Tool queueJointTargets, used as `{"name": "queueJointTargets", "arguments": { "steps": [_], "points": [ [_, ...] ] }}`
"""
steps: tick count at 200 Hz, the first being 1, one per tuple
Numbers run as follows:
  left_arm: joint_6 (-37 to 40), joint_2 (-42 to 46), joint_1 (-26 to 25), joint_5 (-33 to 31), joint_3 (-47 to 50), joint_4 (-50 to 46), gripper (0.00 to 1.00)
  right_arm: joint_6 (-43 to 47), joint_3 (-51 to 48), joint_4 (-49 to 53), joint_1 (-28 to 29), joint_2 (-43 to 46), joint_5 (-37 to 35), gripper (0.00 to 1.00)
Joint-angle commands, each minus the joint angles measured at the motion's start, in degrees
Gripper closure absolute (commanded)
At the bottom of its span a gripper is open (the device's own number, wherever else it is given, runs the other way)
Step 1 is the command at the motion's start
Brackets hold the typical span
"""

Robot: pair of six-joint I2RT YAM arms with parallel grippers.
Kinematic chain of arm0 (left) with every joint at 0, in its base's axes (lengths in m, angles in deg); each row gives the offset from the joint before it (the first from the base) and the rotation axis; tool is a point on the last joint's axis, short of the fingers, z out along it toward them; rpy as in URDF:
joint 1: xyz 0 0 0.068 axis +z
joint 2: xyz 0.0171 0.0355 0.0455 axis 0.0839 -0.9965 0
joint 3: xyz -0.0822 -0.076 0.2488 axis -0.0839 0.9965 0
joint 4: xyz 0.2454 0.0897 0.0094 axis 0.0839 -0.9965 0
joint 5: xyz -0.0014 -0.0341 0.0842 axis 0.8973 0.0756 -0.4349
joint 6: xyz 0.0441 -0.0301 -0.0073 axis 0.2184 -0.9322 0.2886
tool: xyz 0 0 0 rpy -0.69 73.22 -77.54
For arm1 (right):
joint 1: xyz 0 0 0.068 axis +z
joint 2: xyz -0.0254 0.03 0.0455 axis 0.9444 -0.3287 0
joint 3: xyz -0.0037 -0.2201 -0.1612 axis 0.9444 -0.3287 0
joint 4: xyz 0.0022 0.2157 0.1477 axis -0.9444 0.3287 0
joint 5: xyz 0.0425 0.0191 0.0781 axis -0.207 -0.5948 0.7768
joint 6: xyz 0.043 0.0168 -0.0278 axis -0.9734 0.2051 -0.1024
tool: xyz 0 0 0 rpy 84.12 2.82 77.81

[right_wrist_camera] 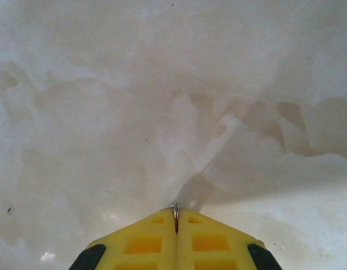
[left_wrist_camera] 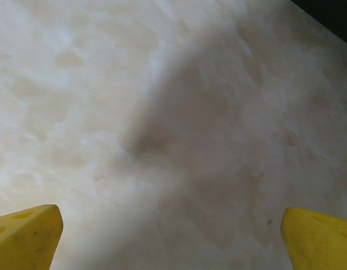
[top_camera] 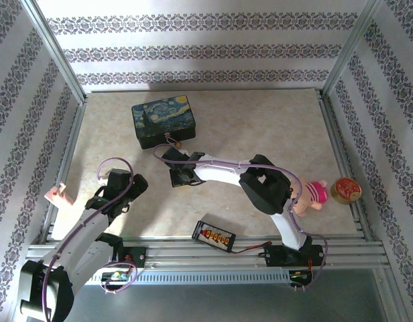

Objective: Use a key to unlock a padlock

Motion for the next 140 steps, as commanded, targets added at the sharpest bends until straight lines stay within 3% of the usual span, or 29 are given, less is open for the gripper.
{"name": "queueJointTargets", "arguments": {
  "steps": [1, 68, 140],
  "points": [
    [4.20, -0.65, 0.61, 4.82, -1.13, 4.87, 0.00, -2.45, -1.82, -1.35, -1.08, 4.47, 1.69, 1.00],
    [7.87, -5.33, 0.09, 20.07, 1.26, 19.13, 0.22, -7.33, -9.64, -6.53, -3.88, 11.50, 6.18, 1.00],
    [11.94, -4.02, -2.03, 29.68, 3.33, 32.27, 0.26, -4.26, -15.12, -9.32, -4.97, 21.62, 9.51, 1.00]
  ]
}}
